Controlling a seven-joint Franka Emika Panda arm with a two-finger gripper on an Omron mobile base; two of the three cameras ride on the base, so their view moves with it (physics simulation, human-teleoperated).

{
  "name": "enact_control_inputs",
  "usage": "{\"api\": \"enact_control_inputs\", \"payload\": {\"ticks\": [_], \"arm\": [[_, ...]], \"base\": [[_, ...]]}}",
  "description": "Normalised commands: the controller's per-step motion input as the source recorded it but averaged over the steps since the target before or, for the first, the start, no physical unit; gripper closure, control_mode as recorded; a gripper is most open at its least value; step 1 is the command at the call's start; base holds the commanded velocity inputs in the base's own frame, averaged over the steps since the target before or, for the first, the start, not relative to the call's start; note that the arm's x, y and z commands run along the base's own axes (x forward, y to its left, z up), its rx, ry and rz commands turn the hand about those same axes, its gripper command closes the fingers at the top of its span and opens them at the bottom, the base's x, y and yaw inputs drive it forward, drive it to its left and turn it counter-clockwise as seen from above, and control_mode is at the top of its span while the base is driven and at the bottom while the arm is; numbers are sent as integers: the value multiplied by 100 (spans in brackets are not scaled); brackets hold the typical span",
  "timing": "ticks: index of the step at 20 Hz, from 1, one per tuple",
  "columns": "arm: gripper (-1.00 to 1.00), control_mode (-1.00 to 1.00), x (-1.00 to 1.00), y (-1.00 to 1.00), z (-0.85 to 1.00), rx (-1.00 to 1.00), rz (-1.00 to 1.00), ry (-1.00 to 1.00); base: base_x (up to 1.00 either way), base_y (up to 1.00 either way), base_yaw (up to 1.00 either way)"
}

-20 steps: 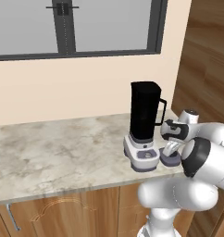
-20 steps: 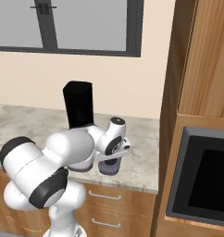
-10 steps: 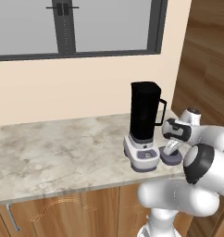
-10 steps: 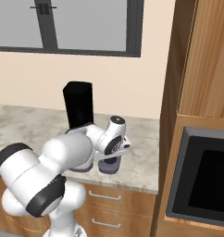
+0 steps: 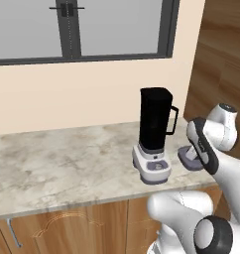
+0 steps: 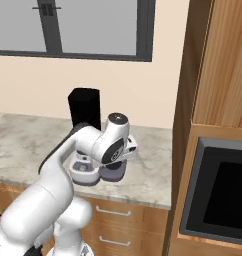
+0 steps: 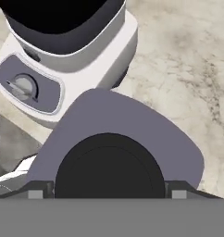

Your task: Close the lid blender by securely placing the lid on top.

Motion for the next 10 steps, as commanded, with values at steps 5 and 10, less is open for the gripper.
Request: {"api": "enact_control_inputs", "payload": {"ticks": [5,10], "arm": [[100,-100,-56,20,100,-1,0,-5],[100,-100,-45,22,100,-3,1,-17]], "base": [[0,0,0],[0,0,0]]}}
